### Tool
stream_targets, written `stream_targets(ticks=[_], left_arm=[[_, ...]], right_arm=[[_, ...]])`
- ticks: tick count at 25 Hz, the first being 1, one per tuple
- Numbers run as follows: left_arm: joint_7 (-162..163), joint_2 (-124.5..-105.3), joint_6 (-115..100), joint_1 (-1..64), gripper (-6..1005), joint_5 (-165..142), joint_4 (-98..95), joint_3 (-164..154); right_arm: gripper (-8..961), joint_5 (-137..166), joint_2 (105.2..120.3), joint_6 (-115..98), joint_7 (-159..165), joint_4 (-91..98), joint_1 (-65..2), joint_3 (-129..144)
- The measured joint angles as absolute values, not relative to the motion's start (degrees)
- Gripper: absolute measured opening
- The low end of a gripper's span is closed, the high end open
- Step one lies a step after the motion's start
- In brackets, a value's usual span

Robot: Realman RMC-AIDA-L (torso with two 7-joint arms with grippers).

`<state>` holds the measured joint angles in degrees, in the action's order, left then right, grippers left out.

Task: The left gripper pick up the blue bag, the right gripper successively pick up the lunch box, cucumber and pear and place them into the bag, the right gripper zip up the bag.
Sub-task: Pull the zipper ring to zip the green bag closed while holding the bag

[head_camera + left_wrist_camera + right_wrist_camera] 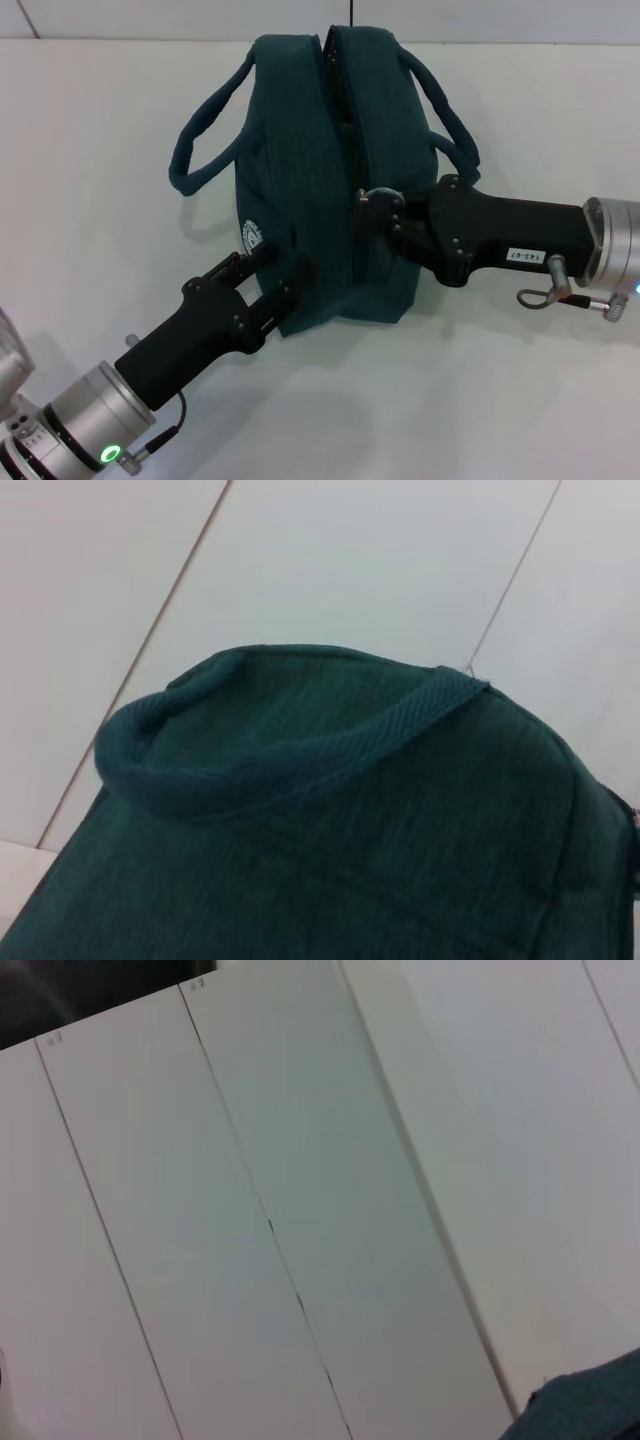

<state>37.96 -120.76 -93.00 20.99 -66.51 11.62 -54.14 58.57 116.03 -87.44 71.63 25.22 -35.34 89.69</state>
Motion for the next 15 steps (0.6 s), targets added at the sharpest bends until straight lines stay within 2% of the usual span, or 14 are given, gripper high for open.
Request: stream_targets(ticks=[1,15], left_arm=[[38.0,-120.76,-93.0,21.0,696,-66.5,11.5,-54.2],[38.5,-120.37,-93.3,21.0,212,-71.8,7.5,-54.8]], right_arm=[[34,58.6,116.03,-87.4,71.6,25.2,-35.3,89.7],[36,58.4,115.66,-85.4,71.6,25.5,-35.2,89.6]])
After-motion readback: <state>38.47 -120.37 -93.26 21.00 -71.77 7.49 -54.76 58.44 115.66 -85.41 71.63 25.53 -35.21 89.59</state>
